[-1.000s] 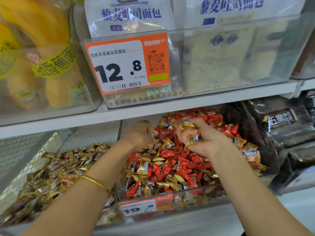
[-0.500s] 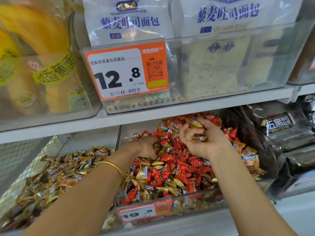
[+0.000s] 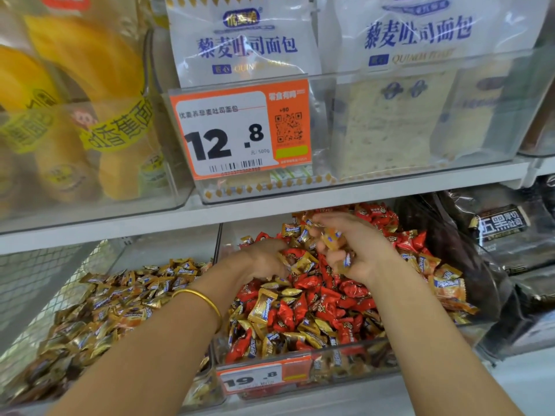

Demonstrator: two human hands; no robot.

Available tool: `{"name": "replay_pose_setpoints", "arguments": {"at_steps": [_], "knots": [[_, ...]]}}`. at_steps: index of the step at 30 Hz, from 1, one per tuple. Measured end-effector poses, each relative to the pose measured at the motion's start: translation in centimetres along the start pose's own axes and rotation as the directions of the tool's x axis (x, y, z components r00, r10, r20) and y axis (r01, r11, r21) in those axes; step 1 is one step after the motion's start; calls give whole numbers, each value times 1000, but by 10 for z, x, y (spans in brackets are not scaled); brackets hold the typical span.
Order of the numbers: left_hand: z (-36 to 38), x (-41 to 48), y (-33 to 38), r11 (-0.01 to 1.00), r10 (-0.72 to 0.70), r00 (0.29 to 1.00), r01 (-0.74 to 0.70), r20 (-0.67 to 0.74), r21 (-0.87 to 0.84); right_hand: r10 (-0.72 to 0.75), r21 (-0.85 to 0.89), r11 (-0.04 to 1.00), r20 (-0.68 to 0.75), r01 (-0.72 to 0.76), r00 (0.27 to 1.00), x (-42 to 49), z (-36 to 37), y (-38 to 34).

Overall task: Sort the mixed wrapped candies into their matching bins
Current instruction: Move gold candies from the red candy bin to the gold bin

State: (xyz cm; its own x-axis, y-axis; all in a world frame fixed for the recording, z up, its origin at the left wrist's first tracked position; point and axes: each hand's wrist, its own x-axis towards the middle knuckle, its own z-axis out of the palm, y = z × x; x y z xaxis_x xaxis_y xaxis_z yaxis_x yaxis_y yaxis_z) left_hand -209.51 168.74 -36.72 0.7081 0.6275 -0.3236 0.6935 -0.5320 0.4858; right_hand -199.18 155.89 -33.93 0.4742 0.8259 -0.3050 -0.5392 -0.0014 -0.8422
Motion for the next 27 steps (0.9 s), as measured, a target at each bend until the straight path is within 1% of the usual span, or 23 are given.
{"name": "replay_pose_setpoints", "arguments": {"at_steps": [1, 2, 3, 4, 5, 6, 8, 9, 11, 12, 14, 16, 18, 19, 21, 24, 25, 26, 27], "knots": [[-1, -1, 0, 997, -2, 1000, 2, -6, -73, -110, -305, 947, -14, 101, 994, 2, 0, 2], [-2, -2, -1, 991, 1, 1000, -1, -2, -131, -217, -563, 807, 2, 181, 976, 5, -2, 5], [-3, -2, -2, 987, 3, 1000, -4, -6, -159, -304, -748, 620, 51, 238, 951, 10, -2, 9], [-4, -2, -3, 984, 1, 1000, -6, -25, -177, -357, -859, 433, 116, 274, 927, 16, -2, 13], [-5, -3, -4, 980, -4, 999, -7, -52, -201, -375, -918, 277, 167, 283, 912, 21, -1, 17], [-5, -3, -4, 973, -10, 997, -7, -75, -231, -368, -952, 152, 196, 267, 909, 25, 1, 22], [-4, -5, -5, 959, -18, 995, -9, -94, -283, -334, -977, -81, 211, 195, 918, 31, 6, 28], [-4, -6, -5, 955, -18, 995, -12, -99, -296, -321, -972, -177, 205, 154, 925, 32, 9, 30], [-4, -10, -5, 951, -7, 993, -30, -119, -308, -315, -948, -307, 182, 82, 932, 35, 11, 34], [-4, -12, -4, 949, 1, 991, -43, -135, -312, -323, -933, -356, 173, 49, 930, 36, 12, 37], [-6, -17, -3, 944, 20, 986, -74, -168, -322, -327, -906, -423, 168, 14, 930, 38, 13, 39], [-9, -20, -4, 939, 50, 978, -115, -201, -325, -312, -893, -449, 189, 30, 931, 39, 13, 41], [-12, -25, -5, 927, 88, 965, -170, -245, -334, -314, -903, -423, 224, 75, 923, 39, 11, 40], [-13, -28, -6, 920, 105, 958, -195, -266, -341, -320, -914, -394, 239, 101, 917, 38, 10, 39], [-16, -35, -9, 898, 127, 942, -242, -312, -368, -351, -944, -294, 251, 149, 902, 33, 5, 36], [-19, -48, -11, 814, 133, 921, -312, -365, -489, -445, -969, -69, 241, 236, 863, 19, 0, 26], [-20, -53, -13, 768, 129, 920, -328, -369, -550, -455, -961, 37, 229, 275, 860, 15, -1, 22], [-21, -59, -15, 710, 120, 924, -335, -362, -619, -447, -933, 174, 211, 316, 869, 10, -1, 19], [-22, -67, -17, 646, 116, 931, -336, -347, -685, -406, -880, 332, 191, 339, 894, 4, 1, 16]]}}
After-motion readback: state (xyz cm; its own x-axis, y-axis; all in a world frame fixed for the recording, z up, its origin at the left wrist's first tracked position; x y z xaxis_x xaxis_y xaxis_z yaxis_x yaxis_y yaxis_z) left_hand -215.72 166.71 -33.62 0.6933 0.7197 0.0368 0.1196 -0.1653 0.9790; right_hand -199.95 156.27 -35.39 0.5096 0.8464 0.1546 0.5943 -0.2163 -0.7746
